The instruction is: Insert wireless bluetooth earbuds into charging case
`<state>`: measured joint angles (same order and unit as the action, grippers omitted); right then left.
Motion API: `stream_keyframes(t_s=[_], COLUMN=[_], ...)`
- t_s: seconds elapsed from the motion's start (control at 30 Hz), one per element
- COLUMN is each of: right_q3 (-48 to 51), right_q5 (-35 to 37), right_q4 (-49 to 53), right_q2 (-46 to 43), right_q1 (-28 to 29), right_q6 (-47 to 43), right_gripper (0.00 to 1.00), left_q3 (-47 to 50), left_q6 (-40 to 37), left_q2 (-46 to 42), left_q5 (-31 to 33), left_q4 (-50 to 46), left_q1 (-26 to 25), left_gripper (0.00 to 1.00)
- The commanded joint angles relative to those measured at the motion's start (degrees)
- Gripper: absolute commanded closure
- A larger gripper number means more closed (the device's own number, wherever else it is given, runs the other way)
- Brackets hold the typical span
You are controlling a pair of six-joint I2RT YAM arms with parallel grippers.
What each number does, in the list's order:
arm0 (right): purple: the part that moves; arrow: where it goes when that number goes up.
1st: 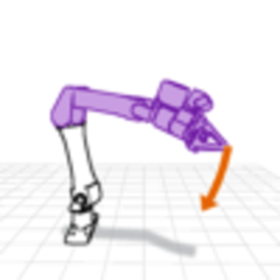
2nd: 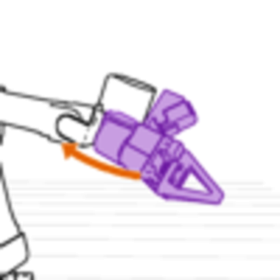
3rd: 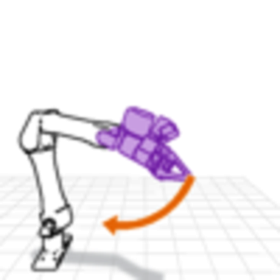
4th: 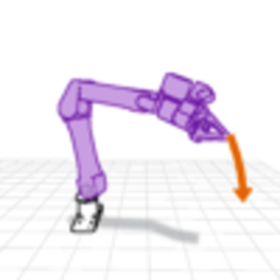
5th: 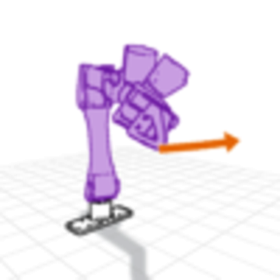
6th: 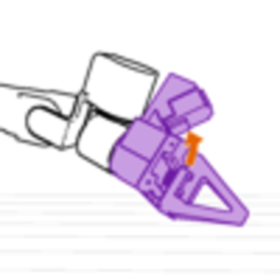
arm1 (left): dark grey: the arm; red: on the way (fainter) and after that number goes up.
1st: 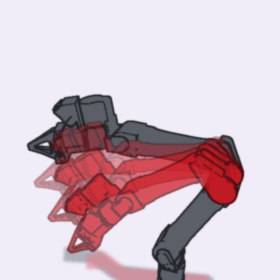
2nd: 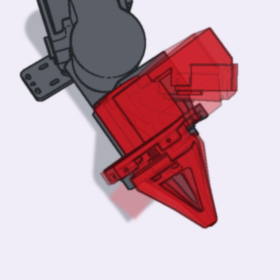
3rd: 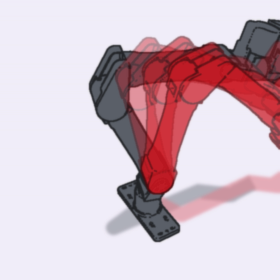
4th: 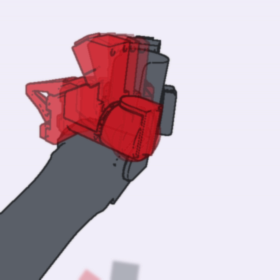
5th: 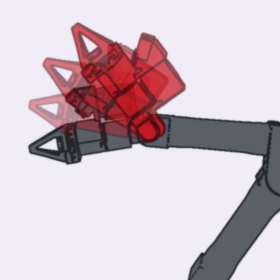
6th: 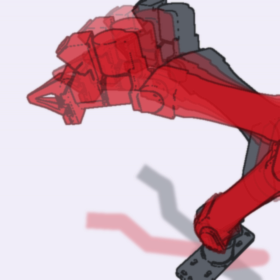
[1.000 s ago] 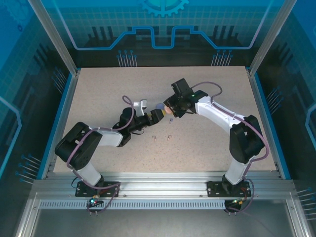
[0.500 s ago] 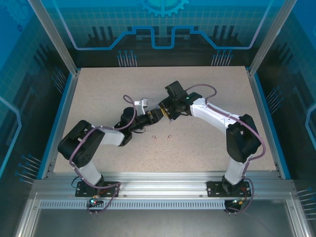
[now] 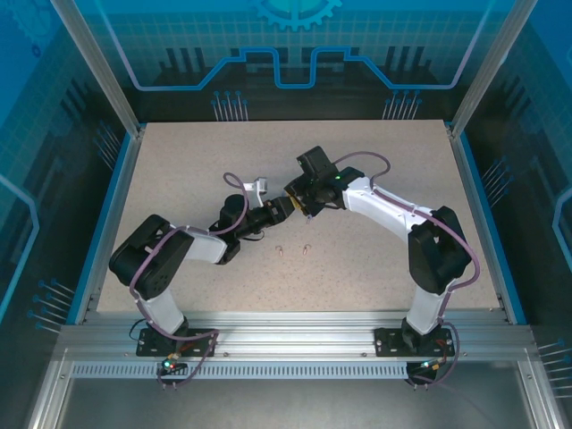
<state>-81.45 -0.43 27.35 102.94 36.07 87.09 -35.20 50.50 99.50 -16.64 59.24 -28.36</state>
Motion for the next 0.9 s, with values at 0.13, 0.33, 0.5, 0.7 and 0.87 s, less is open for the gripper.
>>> stream_keyframes(t_s=[0.13,0.33,0.5,0.7,0.87], right_q3=[-1.1,-0.9,-1.0,0.2,4.5], right_q5=[0.9,0.9,1.0,3.5,3.7], right_q4=[-0.1,-0.5,-1.4,-2.2,-1.9], right_q2=[0.8,0.8,0.3,-4.2,-10.3], right_q1=[0.7,0.7,0.4,-2.5,-6.2], right_q6=[0.9,1.2,0.7,-3.0,-12.8], right_gripper=[0.56,0.56,0.43,0.26,0.22], left_q3=[-0.6,-0.6,-0.6,-0.2,-1.1], left_q6=[-1.7,-1.5,-0.9,-1.3,-5.0], left_q2=[-0.3,-0.3,-0.5,-3.3,-8.1], left_q5=[2.6,3.0,2.7,1.8,-0.9], left_q4=[3.2,3.4,3.1,-1.2,-10.4], left_q1=[-0.4,-0.4,-0.4,-0.4,-0.2], left_gripper=[0.61,0.77,0.92,1.0,1.0])
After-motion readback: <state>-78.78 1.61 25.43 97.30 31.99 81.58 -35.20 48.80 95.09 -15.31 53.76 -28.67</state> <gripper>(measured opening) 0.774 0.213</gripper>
